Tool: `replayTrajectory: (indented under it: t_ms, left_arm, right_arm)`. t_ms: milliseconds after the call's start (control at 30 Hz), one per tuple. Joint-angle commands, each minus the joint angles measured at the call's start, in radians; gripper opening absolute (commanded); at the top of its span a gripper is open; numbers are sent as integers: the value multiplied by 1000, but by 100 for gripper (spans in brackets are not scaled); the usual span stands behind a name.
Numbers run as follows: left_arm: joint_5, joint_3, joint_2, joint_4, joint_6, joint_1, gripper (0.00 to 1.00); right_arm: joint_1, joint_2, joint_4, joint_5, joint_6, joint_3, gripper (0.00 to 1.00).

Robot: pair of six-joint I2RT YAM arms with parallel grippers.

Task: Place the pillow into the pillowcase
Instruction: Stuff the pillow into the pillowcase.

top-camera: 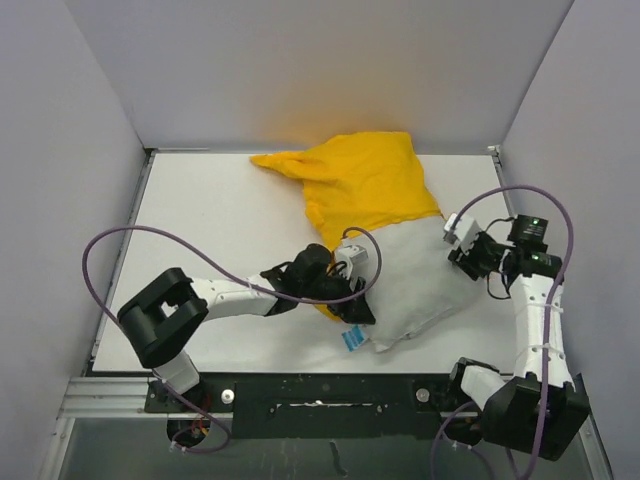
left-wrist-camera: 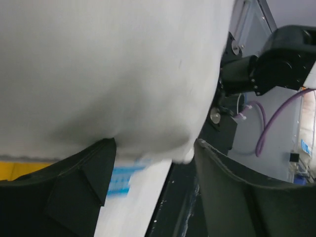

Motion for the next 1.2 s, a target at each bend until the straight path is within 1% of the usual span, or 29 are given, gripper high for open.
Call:
replayTrajectory:
  t_ms: [0,100,133,200,233,300,333,367,433,500,567,600,633,700,767,900,967,1000,1033,1067,1100,1133,1167]
  left_arm:
    - [-11,42,-20,105,-21,-8,67]
    - [-42,-44,-159,93,-13,51,70]
    - [-53,-91,-215,93,-21,76,72]
    - [-99,-169,-323,75,-31,124,81]
    - [-130,-201,-369,49,-30,145,87]
    - [-205,-236,-431,-32,-28,191,97]
    - [-224,-244,-442,-69,-22,218,98]
    - [-231,-242,-441,-98,-20,248,98]
    - [-199,-234,-406,-111,-19,311,98]
    - [-132,-226,-348,-49,-37,362,98]
    - [-82,-210,-276,45,-52,378,98]
    - [-69,-192,-237,81,-57,377,98]
    - [-63,-166,-196,92,-61,376,98]
    - [-37,-115,-110,115,-68,369,95]
    - [-21,-80,-23,145,-81,359,91]
    - [24,-17,96,196,-120,333,79]
    - [35,12,144,217,-129,313,73]
    - [42,29,169,218,-130,305,69]
    - [53,44,191,218,-133,300,60]
    - [71,57,215,222,-136,298,48]
    - [99,64,235,239,-147,298,30]
    - [128,67,252,262,-163,302,12]
    - [165,64,261,290,-183,304,0]
  right_arm:
    - [-139,-23,-230,-219,-184,164,49]
    - [-138,-9,-509,-398,-386,238,67]
    - [-133,-2,-574,-467,-444,252,73]
    - [-89,16,-674,-587,-555,269,85]
    - [-38,28,-683,-609,-570,274,90]
    - [98,53,-596,-619,-481,272,96]
    - [175,60,-520,-593,-407,268,98]
    - [254,62,-408,-542,-306,256,99]
    - [417,60,-199,-374,-130,220,98]
    - [510,125,-172,-296,-116,252,98]
    - [603,203,-146,-187,-86,296,99]
    - [672,222,-111,-120,-71,291,99]
    - [711,237,-73,-51,-55,283,99]
    - [745,280,-36,27,-25,277,99]
    - [755,309,18,133,10,252,99]
    - [760,317,157,348,11,157,98]
    - [764,322,192,394,13,126,98]
    - [767,325,207,416,14,114,98]
    - [771,330,220,434,15,105,98]
    - [776,336,235,454,16,98,98]
    - [779,344,246,477,18,93,99]
    - [780,355,257,494,17,88,98]
    - [783,367,268,517,15,85,94]
